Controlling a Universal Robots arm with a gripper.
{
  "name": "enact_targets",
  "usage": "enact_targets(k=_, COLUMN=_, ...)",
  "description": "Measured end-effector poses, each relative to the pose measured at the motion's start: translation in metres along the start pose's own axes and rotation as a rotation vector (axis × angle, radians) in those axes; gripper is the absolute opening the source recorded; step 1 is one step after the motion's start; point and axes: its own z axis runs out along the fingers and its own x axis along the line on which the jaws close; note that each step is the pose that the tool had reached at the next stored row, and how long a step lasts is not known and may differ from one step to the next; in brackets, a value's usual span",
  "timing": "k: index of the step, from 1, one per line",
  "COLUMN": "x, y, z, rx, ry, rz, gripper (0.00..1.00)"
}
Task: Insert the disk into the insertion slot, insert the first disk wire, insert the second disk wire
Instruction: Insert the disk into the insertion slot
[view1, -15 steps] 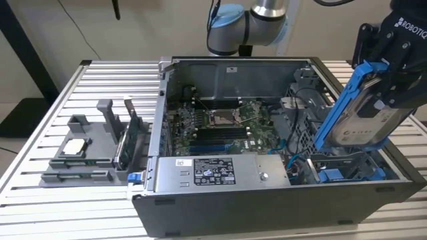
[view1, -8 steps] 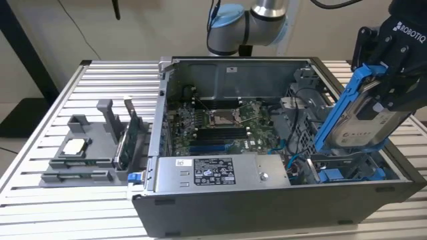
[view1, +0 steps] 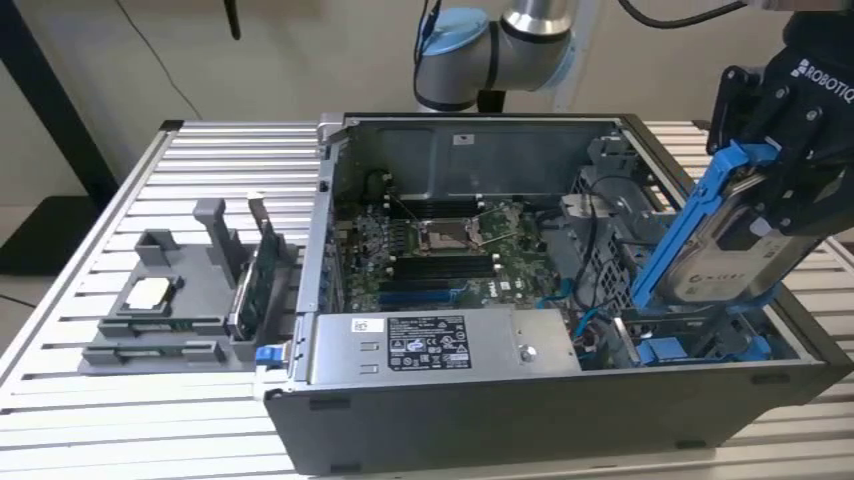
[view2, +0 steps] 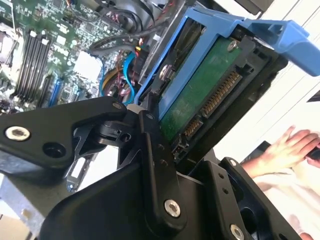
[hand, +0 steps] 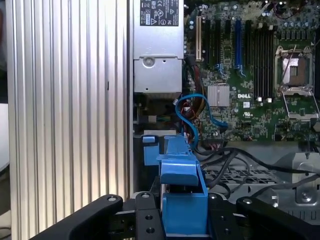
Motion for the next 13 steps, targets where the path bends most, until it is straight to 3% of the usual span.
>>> enact_targets(k=3, x=0.0073, y=-0.0002, z=0.0003, rx=-0.0002, ry=-0.0014, rz=0.000, gripper=0.33)
enact_targets(k=13, x=0.0010, y=-0.0009, z=0.0183, rx=-0.0002, ry=-0.0015, rz=0.000, gripper=0.33)
